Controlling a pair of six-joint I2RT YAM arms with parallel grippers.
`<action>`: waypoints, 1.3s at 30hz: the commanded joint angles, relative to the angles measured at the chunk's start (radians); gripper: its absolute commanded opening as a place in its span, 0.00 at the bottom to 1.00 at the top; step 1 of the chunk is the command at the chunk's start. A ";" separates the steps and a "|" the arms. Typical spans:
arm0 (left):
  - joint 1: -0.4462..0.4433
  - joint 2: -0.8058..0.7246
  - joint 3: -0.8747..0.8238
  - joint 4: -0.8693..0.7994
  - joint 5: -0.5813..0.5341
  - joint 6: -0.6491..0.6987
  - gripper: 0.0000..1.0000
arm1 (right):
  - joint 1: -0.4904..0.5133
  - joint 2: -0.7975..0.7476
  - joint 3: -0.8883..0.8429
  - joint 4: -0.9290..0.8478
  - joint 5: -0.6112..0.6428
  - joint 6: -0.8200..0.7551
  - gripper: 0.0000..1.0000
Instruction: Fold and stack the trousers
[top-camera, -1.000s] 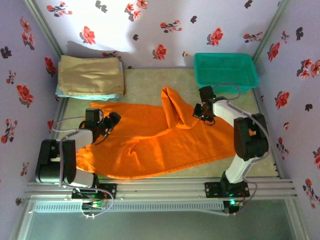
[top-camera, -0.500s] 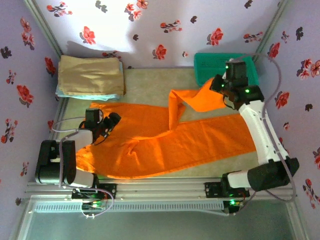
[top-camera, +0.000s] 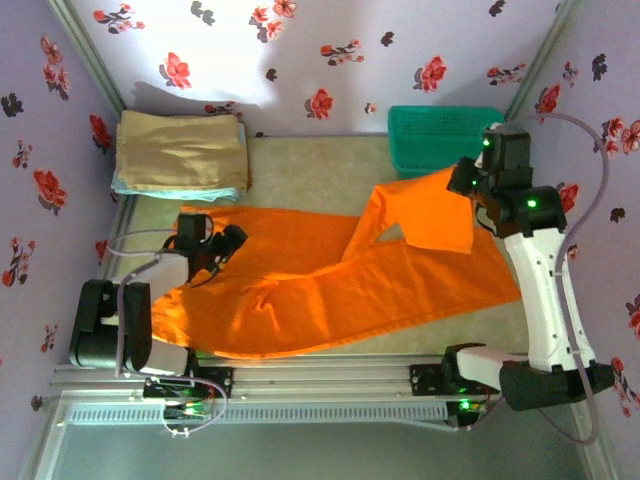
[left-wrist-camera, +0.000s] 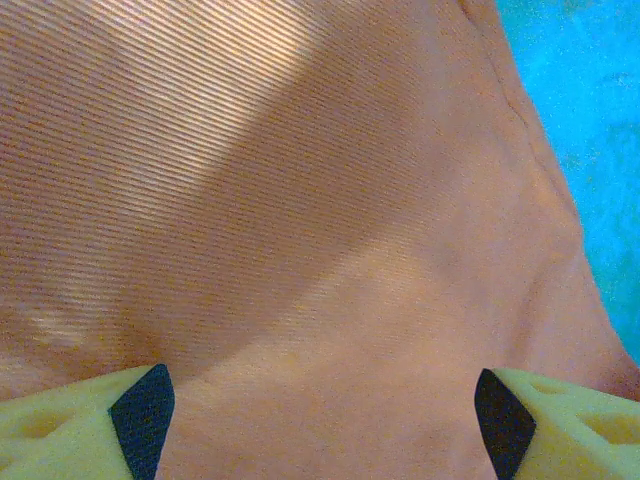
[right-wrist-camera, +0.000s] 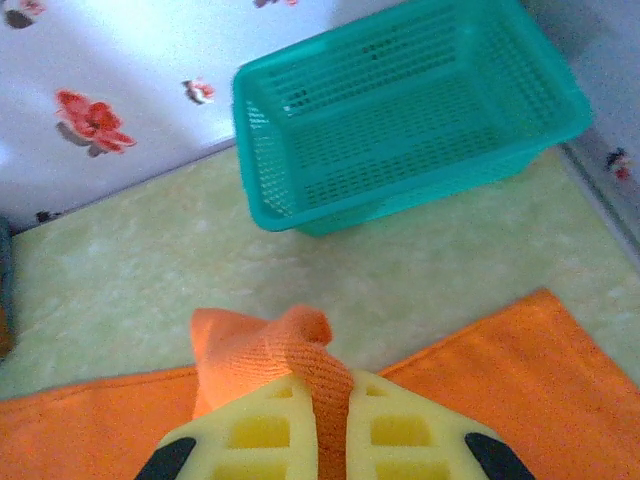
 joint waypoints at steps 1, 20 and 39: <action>-0.085 0.010 0.123 -0.108 -0.097 0.055 0.82 | -0.025 -0.043 -0.010 -0.053 0.036 -0.031 0.00; -0.446 0.696 0.882 -0.675 -0.613 0.338 0.54 | -0.099 -0.181 -0.288 -0.015 -0.033 -0.001 0.00; -0.293 0.331 0.661 -0.489 -0.711 0.364 0.00 | -0.232 0.079 -0.275 0.135 0.048 -0.022 0.00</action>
